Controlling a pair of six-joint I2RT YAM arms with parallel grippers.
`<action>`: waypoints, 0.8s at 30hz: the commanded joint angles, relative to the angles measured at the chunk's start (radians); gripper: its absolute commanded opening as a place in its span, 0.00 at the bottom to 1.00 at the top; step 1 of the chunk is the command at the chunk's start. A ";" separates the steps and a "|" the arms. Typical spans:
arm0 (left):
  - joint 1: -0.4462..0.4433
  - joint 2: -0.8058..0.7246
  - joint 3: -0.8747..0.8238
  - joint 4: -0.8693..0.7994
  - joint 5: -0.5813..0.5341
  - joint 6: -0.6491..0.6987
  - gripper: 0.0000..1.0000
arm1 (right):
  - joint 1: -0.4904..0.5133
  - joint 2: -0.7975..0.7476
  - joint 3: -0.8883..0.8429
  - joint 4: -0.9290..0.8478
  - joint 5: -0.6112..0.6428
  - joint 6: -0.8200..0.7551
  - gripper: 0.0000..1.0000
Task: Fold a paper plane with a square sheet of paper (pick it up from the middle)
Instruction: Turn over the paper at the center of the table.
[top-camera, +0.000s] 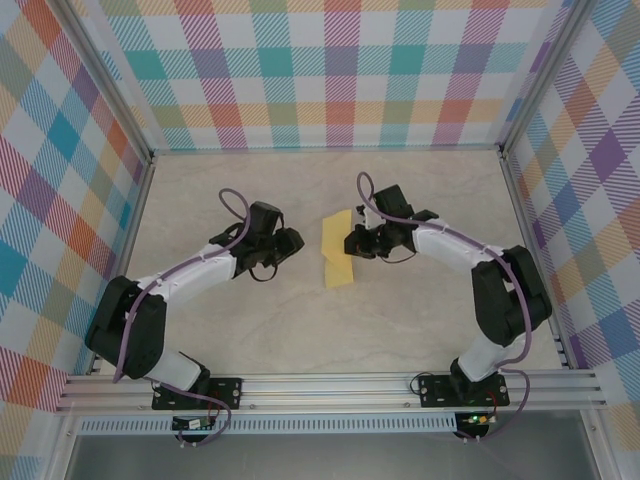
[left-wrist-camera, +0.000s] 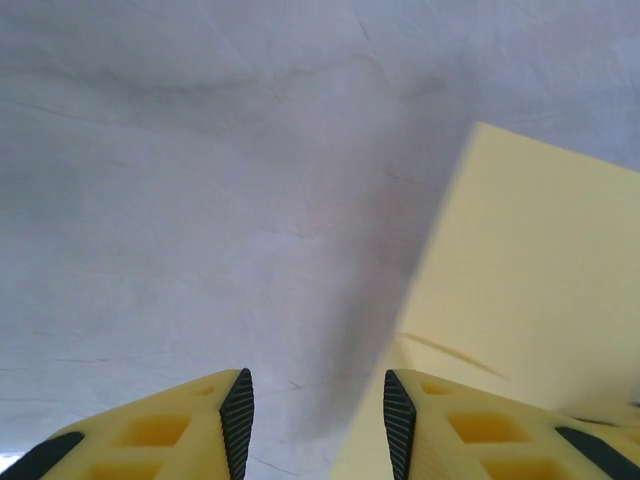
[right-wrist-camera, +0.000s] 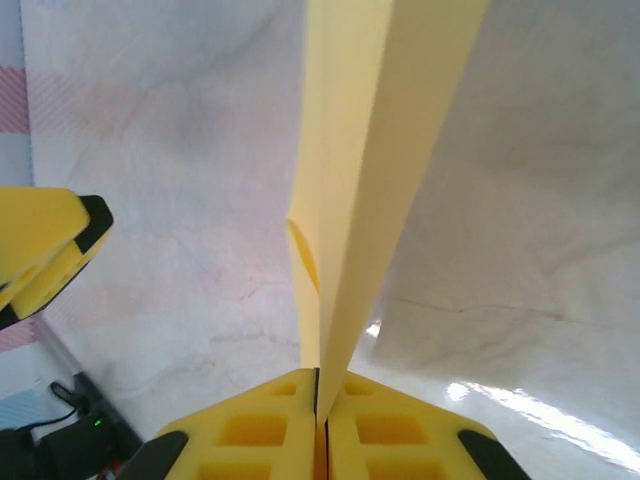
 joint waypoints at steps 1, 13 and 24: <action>0.059 -0.019 0.043 -0.115 -0.044 0.039 0.41 | 0.005 -0.019 0.160 -0.406 0.354 -0.090 0.10; 0.164 -0.118 0.026 -0.237 -0.174 0.017 0.43 | 0.235 0.279 0.556 -0.903 0.919 0.056 0.11; 0.192 -0.284 -0.102 -0.332 -0.222 -0.051 0.46 | 0.362 0.595 0.844 -0.856 0.598 0.032 0.33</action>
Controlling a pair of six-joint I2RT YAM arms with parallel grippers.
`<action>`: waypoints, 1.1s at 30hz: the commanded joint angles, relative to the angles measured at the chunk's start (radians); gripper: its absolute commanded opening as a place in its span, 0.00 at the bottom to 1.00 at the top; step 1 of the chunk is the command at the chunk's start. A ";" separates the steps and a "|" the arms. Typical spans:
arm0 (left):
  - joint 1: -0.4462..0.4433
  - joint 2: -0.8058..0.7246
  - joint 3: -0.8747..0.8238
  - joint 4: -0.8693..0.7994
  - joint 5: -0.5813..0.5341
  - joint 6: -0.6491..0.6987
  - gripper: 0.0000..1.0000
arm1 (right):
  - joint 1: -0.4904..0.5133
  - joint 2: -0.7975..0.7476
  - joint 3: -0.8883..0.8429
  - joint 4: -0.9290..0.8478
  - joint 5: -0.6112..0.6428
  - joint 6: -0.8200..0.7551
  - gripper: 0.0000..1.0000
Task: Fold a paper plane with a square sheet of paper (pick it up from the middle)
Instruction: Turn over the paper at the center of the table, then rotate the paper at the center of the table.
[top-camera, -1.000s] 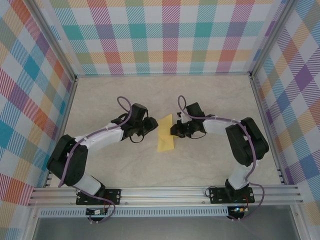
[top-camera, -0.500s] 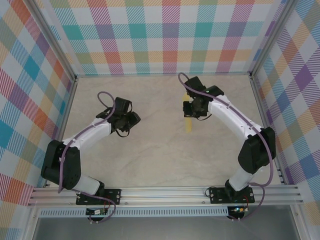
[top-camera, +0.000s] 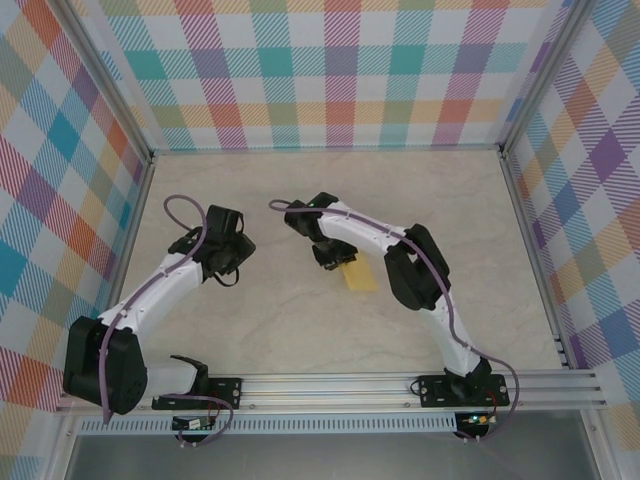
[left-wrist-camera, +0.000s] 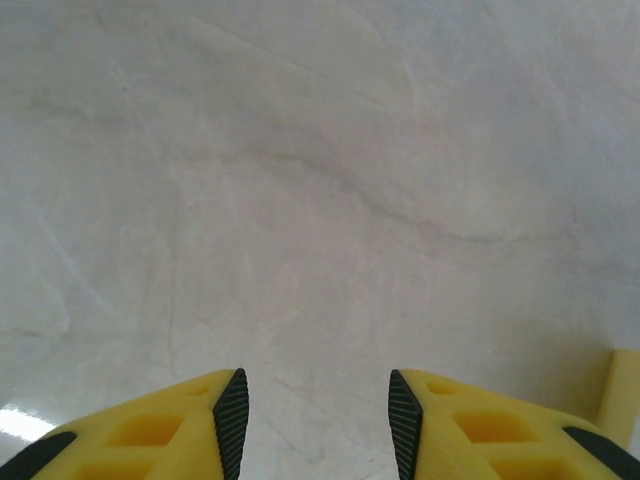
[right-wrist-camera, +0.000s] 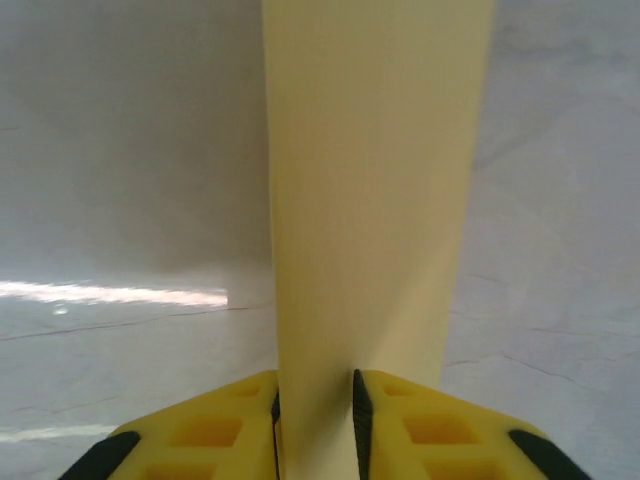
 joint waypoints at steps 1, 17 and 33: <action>0.010 -0.071 -0.047 -0.046 -0.013 -0.029 0.47 | 0.005 -0.047 0.020 0.059 -0.227 -0.029 0.38; -0.167 0.289 0.161 0.224 0.377 0.050 0.39 | -0.329 -0.541 -0.886 0.968 -0.966 0.121 0.12; -0.249 0.782 0.555 0.207 0.483 0.023 0.30 | -0.307 -0.388 -1.056 1.220 -0.915 0.381 0.10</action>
